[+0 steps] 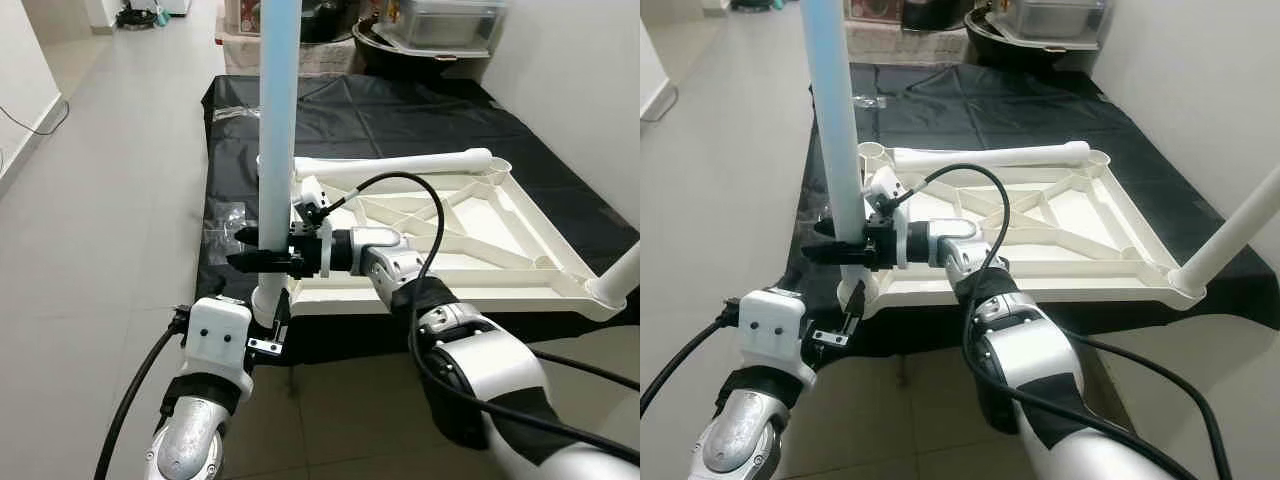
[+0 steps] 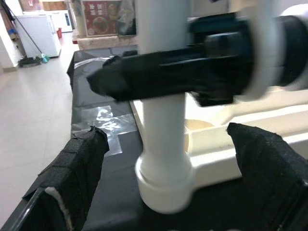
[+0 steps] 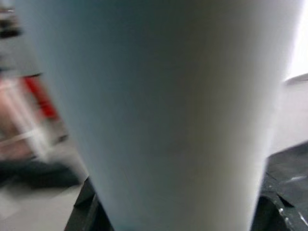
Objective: Building children table
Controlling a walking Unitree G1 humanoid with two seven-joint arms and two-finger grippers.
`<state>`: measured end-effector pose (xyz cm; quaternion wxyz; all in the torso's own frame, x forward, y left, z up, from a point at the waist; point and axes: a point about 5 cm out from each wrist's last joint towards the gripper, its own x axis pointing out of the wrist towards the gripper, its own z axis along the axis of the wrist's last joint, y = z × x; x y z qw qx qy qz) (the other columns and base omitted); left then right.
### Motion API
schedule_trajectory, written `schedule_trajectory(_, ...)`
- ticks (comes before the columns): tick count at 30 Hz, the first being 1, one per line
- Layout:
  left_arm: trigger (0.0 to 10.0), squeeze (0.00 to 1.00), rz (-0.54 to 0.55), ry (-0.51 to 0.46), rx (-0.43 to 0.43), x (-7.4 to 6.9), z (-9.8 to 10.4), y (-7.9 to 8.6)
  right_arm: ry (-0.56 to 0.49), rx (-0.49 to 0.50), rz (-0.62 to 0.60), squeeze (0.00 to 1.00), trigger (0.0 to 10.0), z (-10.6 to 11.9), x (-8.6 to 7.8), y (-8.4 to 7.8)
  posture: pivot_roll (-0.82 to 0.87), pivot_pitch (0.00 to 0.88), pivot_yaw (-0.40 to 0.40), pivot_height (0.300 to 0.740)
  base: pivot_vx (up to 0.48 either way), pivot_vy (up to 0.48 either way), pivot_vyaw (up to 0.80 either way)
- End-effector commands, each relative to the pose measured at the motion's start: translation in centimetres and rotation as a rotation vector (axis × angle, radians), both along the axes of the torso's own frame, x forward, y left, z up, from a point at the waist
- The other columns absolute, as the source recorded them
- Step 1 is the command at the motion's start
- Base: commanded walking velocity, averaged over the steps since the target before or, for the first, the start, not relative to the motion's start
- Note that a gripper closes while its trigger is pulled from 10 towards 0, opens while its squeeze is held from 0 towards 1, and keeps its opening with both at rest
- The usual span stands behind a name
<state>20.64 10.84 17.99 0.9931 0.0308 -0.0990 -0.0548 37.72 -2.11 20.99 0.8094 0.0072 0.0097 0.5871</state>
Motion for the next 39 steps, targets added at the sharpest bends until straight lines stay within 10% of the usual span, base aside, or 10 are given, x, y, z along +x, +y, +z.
schedule_trajectory(1,10.0,0.0,0.001,0.018,0.012,-0.1,-0.4,0.1,0.02,0.0,-0.16,0.0,0.0,-0.1,0.9,-0.7,0.07,0.105,-0.101,0.74,0.0,0.0,0.0)
schedule_trajectory(3,10.0,0.0,0.0,0.02,0.011,-0.1,-0.5,0.1,0.038,0.034,-0.699,0.0,0.0,-0.2,2.9,-3.2,0.07,0.106,-0.101,0.74,0.0,0.0,0.0)
schedule_trajectory(8,10.0,0.0,-0.002,0.022,0.012,-0.1,-0.6,0.1,0.117,0.061,-1.198,0.0,0.0,-1.7,3.4,-7.0,0.07,0.107,-0.096,0.74,0.0,0.0,0.0)
schedule_trajectory(19,10.0,0.0,-0.003,0.021,0.016,0.0,-0.5,0.1,0.233,0.141,-1.25,0.0,0.3,-3.6,2.0,-3.5,0.07,0.109,-0.092,0.74,0.0,0.0,0.0)
schedule_trajectory(20,10.0,0.0,-0.004,0.021,0.016,0.0,-0.5,0.1,0.212,0.162,-1.197,0.0,10.0,-3.2,1.9,-2.8,0.07,0.109,-0.092,0.74,0.0,0.0,0.0)
schedule_trajectory(22,10.0,0.0,-0.005,0.021,0.016,0.0,-0.5,0.1,0.195,0.172,-1.172,0.0,10.0,-3.0,1.9,-2.3,0.07,0.109,-0.092,0.74,0.0,0.0,0.0)
schedule_trajectory(23,10.0,0.0,-0.005,0.023,0.015,0.0,-0.5,0.1,0.178,0.183,-1.124,1.0,10.0,-2.8,1.8,-2.0,0.07,0.109,-0.092,0.74,0.0,0.0,0.0)
schedule_trajectory(28,10.0,0.0,-0.005,0.027,0.016,0.0,-0.7,0.1,0.141,0.236,-1.004,0.91,10.0,-1.7,2.1,-2.2,0.06,0.097,-0.084,0.74,0.0,0.0,0.0)
schedule_trajectory(29,10.0,0.0,-0.008,0.027,0.018,0.0,-0.7,0.0,0.129,0.259,-0.881,0.0,10.0,-1.0,2.5,-3.0,0.06,0.097,-0.084,0.74,0.0,0.0,0.0)
schedule_trajectory(39,10.0,0.0,-0.018,0.025,0.027,0.1,-0.7,-0.2,0.202,0.286,-0.302,0.0,10.0,0.0,1.6,-3.4,0.06,0.08,-0.08,0.74,0.0,0.0,0.0)
